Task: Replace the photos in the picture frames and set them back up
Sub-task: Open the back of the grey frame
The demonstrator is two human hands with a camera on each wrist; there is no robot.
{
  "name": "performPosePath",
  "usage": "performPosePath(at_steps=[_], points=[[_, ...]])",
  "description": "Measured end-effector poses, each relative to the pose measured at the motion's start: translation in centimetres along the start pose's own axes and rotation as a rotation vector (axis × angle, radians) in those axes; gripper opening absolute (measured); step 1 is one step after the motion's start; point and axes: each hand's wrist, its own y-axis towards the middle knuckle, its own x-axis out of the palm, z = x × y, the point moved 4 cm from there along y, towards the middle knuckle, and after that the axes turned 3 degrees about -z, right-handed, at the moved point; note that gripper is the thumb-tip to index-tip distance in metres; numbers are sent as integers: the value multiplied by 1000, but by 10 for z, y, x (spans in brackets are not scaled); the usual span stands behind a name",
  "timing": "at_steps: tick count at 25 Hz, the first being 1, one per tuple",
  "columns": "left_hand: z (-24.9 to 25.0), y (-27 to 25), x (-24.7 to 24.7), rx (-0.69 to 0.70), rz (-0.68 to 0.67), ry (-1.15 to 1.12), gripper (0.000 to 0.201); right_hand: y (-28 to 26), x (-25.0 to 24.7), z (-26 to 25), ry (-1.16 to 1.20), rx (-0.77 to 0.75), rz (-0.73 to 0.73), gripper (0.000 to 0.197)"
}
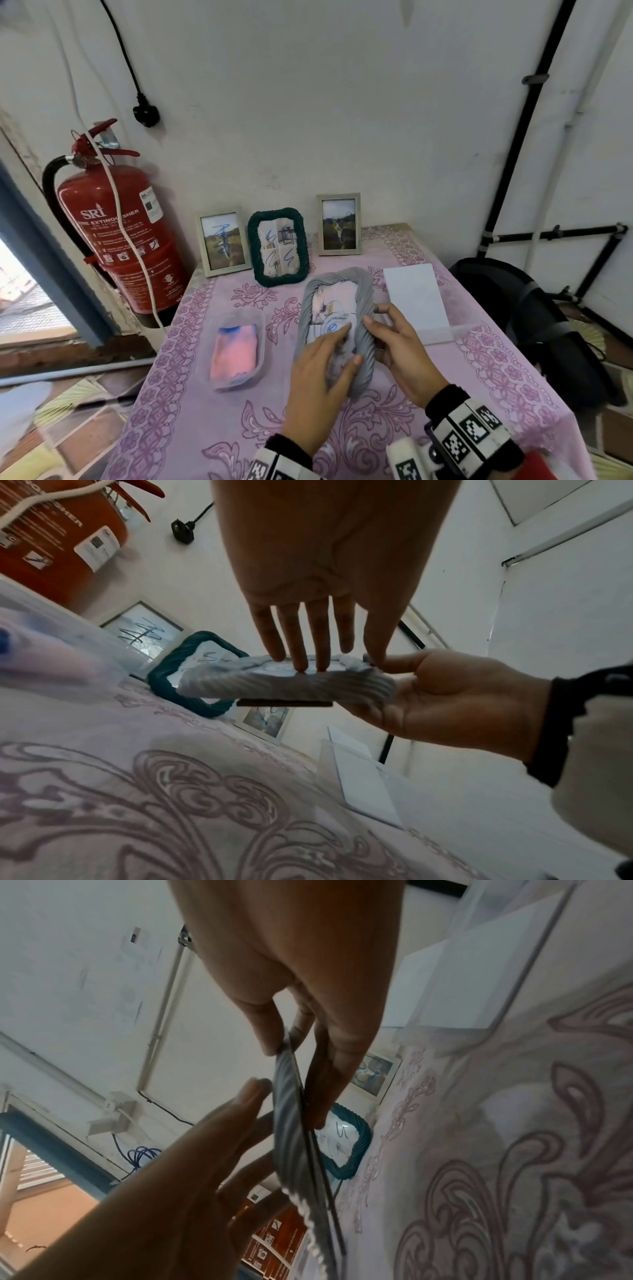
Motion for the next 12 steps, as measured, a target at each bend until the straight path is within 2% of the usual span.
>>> performPosePath(at_steps=[3,6,8,10,12], points=[[3,1,4,-30,14,-95,43,0,5,-3,45,-16,-33,22],[7,2,4,-74,37,-234,51,0,8,-4,1,-2,-28,40],[7,2,3,-80,60,-336,50,1,9,-3,-31,-7,-30,45],[3,2,0,-96,77,-440,47,4,9,0,-70,-40,-29,39],[-2,1,-4,-125,98,-540,44,6,8,2,-151,-77,-10,24]])
